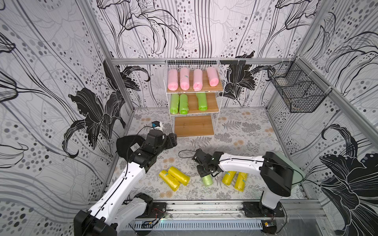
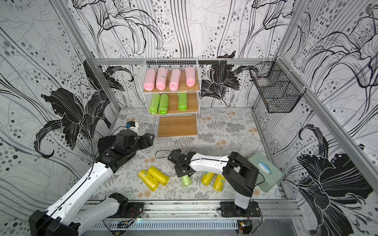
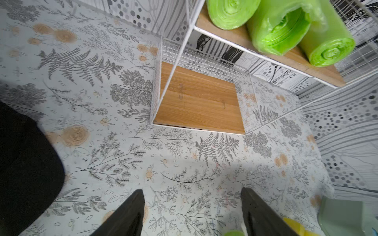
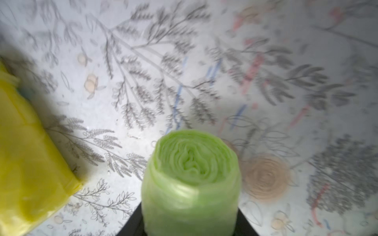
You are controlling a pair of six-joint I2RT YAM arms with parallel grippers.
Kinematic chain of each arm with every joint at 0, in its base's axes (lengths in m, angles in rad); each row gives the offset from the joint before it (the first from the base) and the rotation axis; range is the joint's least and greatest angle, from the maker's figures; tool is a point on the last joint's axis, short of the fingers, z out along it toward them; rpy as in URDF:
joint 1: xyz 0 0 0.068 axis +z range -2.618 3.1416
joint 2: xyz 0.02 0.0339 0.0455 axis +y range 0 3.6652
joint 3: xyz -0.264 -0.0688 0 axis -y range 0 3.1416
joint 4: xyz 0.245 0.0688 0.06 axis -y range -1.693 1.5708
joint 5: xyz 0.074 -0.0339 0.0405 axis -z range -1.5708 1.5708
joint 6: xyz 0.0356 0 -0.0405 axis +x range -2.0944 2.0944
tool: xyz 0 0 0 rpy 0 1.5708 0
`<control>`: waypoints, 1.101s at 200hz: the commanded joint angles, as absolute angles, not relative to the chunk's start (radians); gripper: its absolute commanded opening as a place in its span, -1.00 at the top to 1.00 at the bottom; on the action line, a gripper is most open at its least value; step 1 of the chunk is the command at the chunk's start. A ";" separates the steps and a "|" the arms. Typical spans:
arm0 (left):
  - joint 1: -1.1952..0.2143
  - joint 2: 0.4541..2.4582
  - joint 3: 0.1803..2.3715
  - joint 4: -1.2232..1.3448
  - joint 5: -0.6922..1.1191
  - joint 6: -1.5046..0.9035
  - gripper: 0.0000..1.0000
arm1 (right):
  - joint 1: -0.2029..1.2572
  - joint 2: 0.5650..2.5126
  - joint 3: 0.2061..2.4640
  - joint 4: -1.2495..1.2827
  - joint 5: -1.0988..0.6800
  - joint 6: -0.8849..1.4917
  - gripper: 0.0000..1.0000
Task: Sort the rolls of trash bags by color and place them on the shelf
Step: Pick up the roll of trash bags from the center of the board, then place the roll of trash bags on the shelf.
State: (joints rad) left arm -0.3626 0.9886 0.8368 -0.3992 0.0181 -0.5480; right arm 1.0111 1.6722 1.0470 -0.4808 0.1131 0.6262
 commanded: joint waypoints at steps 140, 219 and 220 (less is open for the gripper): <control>-0.511 1.104 0.673 0.494 0.312 -1.052 -0.71 | 0.804 1.252 0.866 0.513 0.370 1.176 0.04; -0.594 1.229 0.686 0.655 0.288 -1.117 -0.73 | 0.781 1.335 0.918 0.615 0.320 1.314 0.06; -0.594 1.231 0.686 0.658 0.288 -1.118 -0.73 | 0.780 1.336 0.918 0.617 0.320 1.316 0.06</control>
State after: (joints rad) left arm -0.5869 1.2098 0.6609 0.5556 0.3061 -1.0885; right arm 0.7898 1.3243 0.8768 0.5148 0.3367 1.2434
